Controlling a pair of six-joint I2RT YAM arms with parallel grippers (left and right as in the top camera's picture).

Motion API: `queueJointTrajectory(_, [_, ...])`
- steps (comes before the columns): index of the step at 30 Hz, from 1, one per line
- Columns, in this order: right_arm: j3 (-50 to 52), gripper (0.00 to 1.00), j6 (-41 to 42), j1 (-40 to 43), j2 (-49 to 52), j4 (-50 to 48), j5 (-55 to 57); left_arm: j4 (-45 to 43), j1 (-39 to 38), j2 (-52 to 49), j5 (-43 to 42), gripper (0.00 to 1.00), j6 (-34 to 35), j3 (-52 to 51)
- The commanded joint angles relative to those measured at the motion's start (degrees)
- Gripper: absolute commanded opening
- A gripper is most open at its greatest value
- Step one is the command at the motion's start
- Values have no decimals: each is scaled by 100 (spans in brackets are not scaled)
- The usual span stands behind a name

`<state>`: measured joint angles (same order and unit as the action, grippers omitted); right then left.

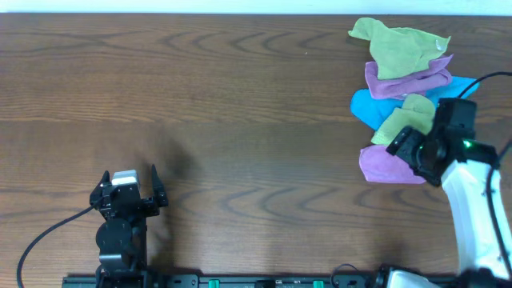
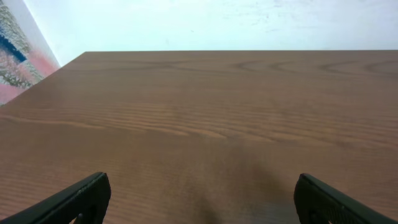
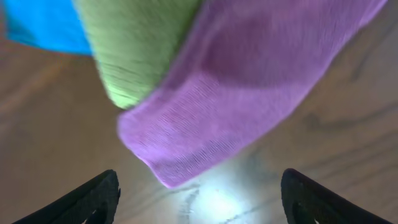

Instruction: Fold the cloth

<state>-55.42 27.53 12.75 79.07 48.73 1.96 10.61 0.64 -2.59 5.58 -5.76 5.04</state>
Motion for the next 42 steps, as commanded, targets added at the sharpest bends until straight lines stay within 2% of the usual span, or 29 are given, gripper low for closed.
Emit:
queueJointTrajectory(1, [-101,83,225,127,223,-59,90,59,20,-4,59,95,63,-166])
queueJointTrajectory(9, [-101,88,146,192,852,-896,772,57,20,-4,57,95,63,-166])
queueJointTrajectory(11, [-101,85,46,197,1029,-1084,772,59,20,-4,59,95,63,-166])
queueJointTrajectory(12, [-101,82,44,197,1110,-1163,774,59,20,-4,57,95,63,-166])
queueJointTrajectory(15, [-101,59,-17,197,1305,-1414,772,59,17,-4,57,95,63,-166])
queueJointTrajectory(16, [-101,55,-17,197,1333,-1475,769,59,20,-4,57,95,63,-166])
queueJointTrajectory(22, [-188,45,-17,197,1318,-1508,767,59,17,-4,57,95,63,-166])
queueJointTrajectory(27, [-374,42,-17,195,1314,-1333,470,59,17,-4,59,95,63,-166])
queueJointTrajectory(34, [-645,9,-105,195,1307,-1163,472,59,20,-4,57,95,63,-166])
queueJointTrajectory(38, [-645,1,-103,195,1309,-1165,514,59,17,-4,59,95,63,-166])
queueJointTrajectory(39, [-645,2,-105,195,1309,-1161,514,59,17,-4,59,95,61,-166])
queueJointTrajectory(40, [-645,8,-103,195,1309,-1143,511,57,20,-4,57,95,63,-166])
queueJointTrajectory(41, [-645,26,-103,195,1309,-1115,511,59,20,-4,57,95,63,-166])
queueJointTrajectory(42, [-645,27,-103,195,1309,-1069,511,59,17,-4,59,95,63,-166])
